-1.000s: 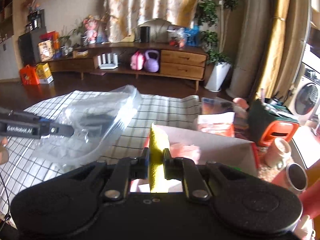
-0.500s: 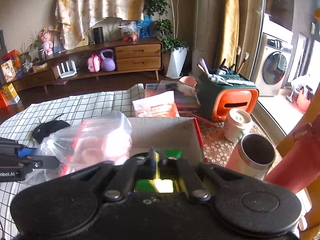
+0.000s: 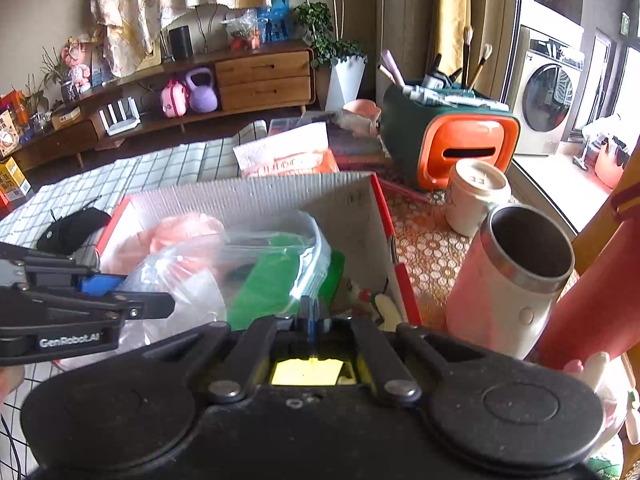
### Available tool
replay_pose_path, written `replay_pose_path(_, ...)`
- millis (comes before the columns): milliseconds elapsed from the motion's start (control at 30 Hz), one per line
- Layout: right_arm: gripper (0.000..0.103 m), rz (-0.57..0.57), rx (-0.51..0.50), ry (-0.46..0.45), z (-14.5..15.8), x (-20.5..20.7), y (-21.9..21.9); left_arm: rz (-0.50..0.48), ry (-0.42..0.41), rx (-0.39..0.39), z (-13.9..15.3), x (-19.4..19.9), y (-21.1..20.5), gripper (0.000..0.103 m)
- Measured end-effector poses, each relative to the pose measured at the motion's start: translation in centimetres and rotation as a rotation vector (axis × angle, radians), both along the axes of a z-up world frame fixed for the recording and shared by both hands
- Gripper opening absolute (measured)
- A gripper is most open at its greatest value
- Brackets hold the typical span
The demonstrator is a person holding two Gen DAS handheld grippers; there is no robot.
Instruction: Organize soft objects
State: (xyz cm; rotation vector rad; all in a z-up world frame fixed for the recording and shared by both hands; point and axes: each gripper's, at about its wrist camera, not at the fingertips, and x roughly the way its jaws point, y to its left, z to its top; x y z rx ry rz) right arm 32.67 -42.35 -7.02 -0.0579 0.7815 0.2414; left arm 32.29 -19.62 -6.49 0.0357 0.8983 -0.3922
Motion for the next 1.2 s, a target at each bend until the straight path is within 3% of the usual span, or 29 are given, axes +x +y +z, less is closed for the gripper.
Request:
replay_pose_path(100,0.000,0.005,-0.006,0.015,-0.9,0.0,-0.1,-0.008,-0.004,0.037,-1.0,0.4,-0.5,0.024)
replay_pose_path(300,0.004,0.009,-0.003,0.015,-1.1,-0.1,0.0,-0.006,0.040,0.040,-2.3,1.4,-0.6,0.024)
replay_pose_path(567,0.017,-0.008,0.001,0.009,-0.6,-0.5,-0.2,0.024,0.035,0.011,-1.5,0.8,-0.1,0.028)
replay_pose_path(667,0.017,-0.011,0.001,0.007,-0.3,-0.7,-0.2,0.028,0.031,-0.006,-1.0,0.3,0.3,0.032)
replay_pose_path(700,0.018,-0.010,0.000,0.006,-0.2,-0.9,-0.2,0.031,0.033,-0.016,-0.8,0.2,0.5,0.041)
replay_pose_path(733,0.021,-0.013,0.000,0.004,-0.1,-1.0,-0.1,0.034,0.028,-0.027,-0.5,0.0,0.7,0.057)
replay_pose_path(800,0.027,-0.013,0.005,-0.001,0.3,-1.4,-0.1,0.036,-0.002,-0.052,0.1,-0.6,1.2,0.070)
replay_pose_path(1200,0.052,0.069,0.050,-0.063,3.9,-5.3,1.7,0.027,-0.070,-0.119,4.6,-4.5,4.8,0.070)
